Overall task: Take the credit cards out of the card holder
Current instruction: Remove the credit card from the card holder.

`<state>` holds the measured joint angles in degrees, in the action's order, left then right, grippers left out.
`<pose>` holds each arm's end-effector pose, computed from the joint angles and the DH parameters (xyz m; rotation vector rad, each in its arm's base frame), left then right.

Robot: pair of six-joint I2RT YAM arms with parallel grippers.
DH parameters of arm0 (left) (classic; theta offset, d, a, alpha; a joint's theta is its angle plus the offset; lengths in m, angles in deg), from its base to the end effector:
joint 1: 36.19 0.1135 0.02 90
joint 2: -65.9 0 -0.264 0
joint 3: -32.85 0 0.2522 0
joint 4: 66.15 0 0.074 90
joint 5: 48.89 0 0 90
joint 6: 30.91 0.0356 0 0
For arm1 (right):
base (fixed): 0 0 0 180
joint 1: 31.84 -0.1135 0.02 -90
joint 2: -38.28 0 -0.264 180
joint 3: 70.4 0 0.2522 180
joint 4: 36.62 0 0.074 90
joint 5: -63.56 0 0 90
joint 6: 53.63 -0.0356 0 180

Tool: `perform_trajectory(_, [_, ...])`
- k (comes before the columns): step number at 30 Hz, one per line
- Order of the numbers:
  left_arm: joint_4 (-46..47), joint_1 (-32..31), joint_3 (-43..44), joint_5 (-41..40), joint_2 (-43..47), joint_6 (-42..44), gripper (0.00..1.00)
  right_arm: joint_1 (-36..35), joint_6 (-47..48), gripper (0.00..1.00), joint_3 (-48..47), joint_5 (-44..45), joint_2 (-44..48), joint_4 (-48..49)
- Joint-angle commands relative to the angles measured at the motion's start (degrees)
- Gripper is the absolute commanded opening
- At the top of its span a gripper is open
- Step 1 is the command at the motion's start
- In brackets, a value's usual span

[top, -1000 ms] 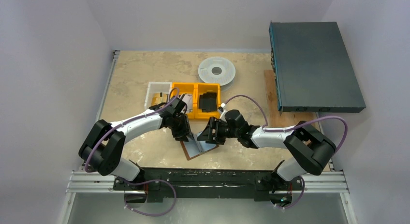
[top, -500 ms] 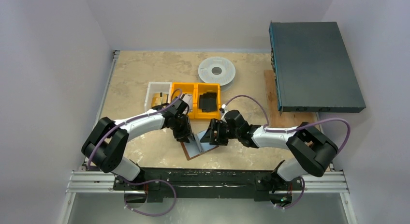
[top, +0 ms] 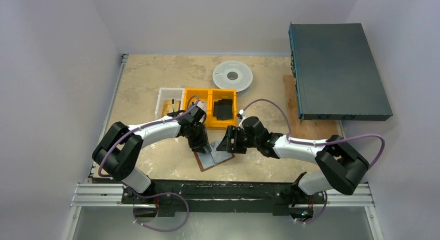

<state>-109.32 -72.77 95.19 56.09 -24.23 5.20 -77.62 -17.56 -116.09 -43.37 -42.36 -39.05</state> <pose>0.2186 -0.1737 0.1575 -0.3893 3.0010 -0.6403 0.1806 0.2005 0.1639 -0.0059 2.5098 1.1862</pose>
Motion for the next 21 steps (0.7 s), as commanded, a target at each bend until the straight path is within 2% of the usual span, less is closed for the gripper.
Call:
perform_trajectory(1, [1.03, -0.35, 1.77, 0.01, 0.44, -0.07, 0.32, 0.16, 2.09, 0.61, -3.29, 3.49, -0.64, -2.35])
perform_trajectory(5, [1.43, -0.38, 0.45, -0.91, 2.20, -0.29, 0.32, 0.16, 3.57, 0.57, -4.95, 8.00, 0.27, -7.28])
perform_trajectory(13, [3.97, -0.34, -1.69, -0.01, 3.27, -0.94, 0.31, -0.09, 4.04, 0.51, -5.41, 8.48, -0.36, -8.13])
perform_trajectory(21, [7.48, -0.34, -3.83, 1.40, 3.71, -2.19, 0.27, -1.02, 5.91, 0.36, -7.95, 9.87, -2.40, -10.00])
